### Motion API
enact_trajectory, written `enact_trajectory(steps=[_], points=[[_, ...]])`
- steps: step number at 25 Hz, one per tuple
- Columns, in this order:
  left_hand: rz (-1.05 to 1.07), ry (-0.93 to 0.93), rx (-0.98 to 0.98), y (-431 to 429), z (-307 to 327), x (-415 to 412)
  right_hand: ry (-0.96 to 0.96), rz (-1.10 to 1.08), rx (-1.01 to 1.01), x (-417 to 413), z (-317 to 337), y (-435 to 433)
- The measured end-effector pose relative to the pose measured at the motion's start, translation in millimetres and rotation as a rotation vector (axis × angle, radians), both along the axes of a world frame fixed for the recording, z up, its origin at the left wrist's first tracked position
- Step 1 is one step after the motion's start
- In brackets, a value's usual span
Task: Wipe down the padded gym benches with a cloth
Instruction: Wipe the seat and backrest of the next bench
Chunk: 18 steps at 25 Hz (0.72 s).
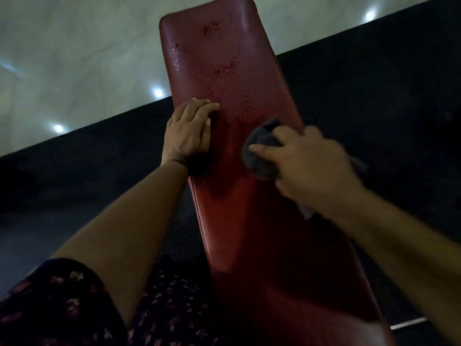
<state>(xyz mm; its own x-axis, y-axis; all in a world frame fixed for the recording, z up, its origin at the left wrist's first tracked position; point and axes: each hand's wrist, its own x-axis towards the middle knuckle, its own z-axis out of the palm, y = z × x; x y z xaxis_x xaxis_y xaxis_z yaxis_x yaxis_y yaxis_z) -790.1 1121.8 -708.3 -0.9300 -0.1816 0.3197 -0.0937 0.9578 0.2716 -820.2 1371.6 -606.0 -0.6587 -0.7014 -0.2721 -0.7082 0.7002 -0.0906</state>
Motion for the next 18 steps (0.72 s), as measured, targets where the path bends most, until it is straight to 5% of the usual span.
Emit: enact_trajectory(steps=[3,8,13,18], points=[[0.074,-0.035,0.217,1,7,2,0.039,0.226,-0.14,45,-9,-56],[0.512,0.206,0.566,-8,11,61,-0.032,0.282,-0.165,24,-18,-88],[0.461,-0.096,0.493,80,20,65,0.013,0.156,-0.047,-34,-13,-44],[0.356,-0.329,0.144,139,20,80,0.074,-0.054,0.087,-80,-13,0]])
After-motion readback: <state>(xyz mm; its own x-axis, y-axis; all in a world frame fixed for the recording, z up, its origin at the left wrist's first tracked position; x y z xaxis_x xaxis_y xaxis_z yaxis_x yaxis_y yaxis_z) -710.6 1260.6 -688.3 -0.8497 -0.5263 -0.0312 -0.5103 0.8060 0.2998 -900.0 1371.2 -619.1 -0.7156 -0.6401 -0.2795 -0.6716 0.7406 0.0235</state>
